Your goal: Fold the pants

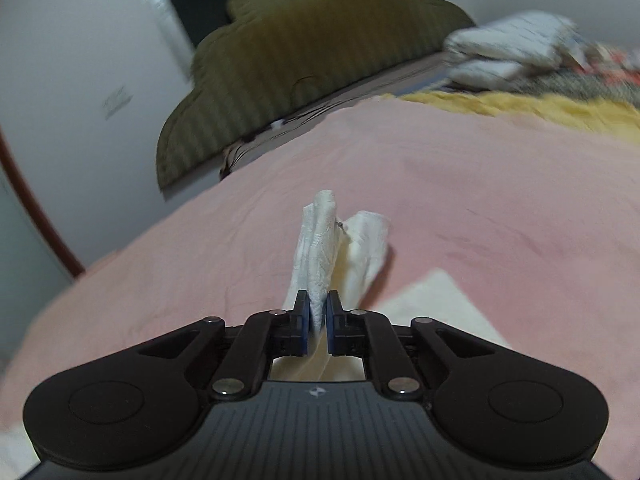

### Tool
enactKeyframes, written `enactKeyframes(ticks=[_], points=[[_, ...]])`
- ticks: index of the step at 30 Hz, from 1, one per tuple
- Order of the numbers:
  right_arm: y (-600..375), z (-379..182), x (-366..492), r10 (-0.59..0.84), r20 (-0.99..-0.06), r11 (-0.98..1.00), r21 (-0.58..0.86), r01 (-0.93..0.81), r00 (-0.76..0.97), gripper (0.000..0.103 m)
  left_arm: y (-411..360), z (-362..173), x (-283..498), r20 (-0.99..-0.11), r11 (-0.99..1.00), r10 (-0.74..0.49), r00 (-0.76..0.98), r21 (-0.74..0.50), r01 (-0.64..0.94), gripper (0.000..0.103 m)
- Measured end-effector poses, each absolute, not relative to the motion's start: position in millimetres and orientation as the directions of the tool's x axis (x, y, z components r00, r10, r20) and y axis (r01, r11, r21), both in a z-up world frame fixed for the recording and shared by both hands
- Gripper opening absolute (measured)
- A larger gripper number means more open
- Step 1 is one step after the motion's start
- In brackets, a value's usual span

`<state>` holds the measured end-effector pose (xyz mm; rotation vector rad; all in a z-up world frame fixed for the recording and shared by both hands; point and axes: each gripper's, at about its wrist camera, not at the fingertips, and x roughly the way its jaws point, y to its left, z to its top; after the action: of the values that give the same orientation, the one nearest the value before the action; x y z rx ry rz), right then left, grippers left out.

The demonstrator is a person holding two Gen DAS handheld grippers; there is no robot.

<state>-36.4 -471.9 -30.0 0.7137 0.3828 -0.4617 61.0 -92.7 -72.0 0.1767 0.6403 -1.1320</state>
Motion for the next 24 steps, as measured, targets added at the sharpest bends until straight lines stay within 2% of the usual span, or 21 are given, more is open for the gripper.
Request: enactKeyframes(ticks=[5,7,9,10,12,14,15,16,17,18,24], points=[[-493.9,-63.1,-69.5,-0.196,-0.51,0.575,0.632,0.519,0.838,0.012,-92.9,-71.4,60.8,-0.558,0.436,-0.784,0.273,-0.182,0.881,0.092],[-503.3,-77.9,-72.1,-0.147,-0.486,0.505,0.712,0.488,0.861,0.015,-91.7,-69.6,60.3,-0.556,0.466,-0.774,0.304,-0.174,0.867,0.092],[-510.0,-89.0,-71.9,-0.119,-0.428,0.429,0.792,0.435,0.896,0.032,-92.2,-64.3,59.0,-0.546,0.515,-0.757,0.359,-0.161,0.842,0.092],[-510.7,-90.0,-70.3,-0.12,-0.399,0.414,0.812,0.411,0.909,0.035,-92.1,-60.0,59.4,-0.534,0.532,-0.757,0.378,-0.167,0.83,0.092],[-512.4,-88.8,-61.2,-0.11,-0.367,0.425,0.823,0.378,0.924,0.047,-96.3,-49.2,61.5,-0.512,0.552,-0.761,0.398,-0.19,0.812,0.092],[-513.7,-87.3,-48.4,-0.107,-0.389,0.456,0.799,0.393,0.915,0.046,-108.9,-38.9,63.5,-0.509,0.571,-0.75,0.424,-0.174,0.802,0.092],[-514.4,-87.4,-43.8,-0.105,-0.398,0.463,0.792,0.399,0.911,0.041,-118.2,-34.8,62.9,-0.512,0.582,-0.736,0.444,-0.141,0.801,0.092],[-515.1,-87.5,-42.2,-0.11,-0.404,0.457,0.791,0.407,0.908,0.033,-128.6,-31.4,60.7,-0.514,0.589,-0.719,0.468,-0.093,0.803,0.092],[-516.8,-87.9,-43.5,-0.107,-0.394,0.44,0.804,0.399,0.913,0.014,-138.0,-29.4,57.5,-0.513,0.59,-0.707,0.487,-0.049,0.806,0.092],[-518.1,-87.8,-46.9,-0.104,-0.368,0.419,0.827,0.376,0.924,0.01,-147.5,-28.4,53.0,-0.513,0.58,-0.7,0.497,-0.004,0.814,0.092],[-516.8,-49.0,-64.0,-0.099,-0.235,0.45,0.856,0.254,0.967,0.007,-202.2,-39.0,12.7,-0.506,0.433,-0.689,0.518,0.286,0.855,0.092]])
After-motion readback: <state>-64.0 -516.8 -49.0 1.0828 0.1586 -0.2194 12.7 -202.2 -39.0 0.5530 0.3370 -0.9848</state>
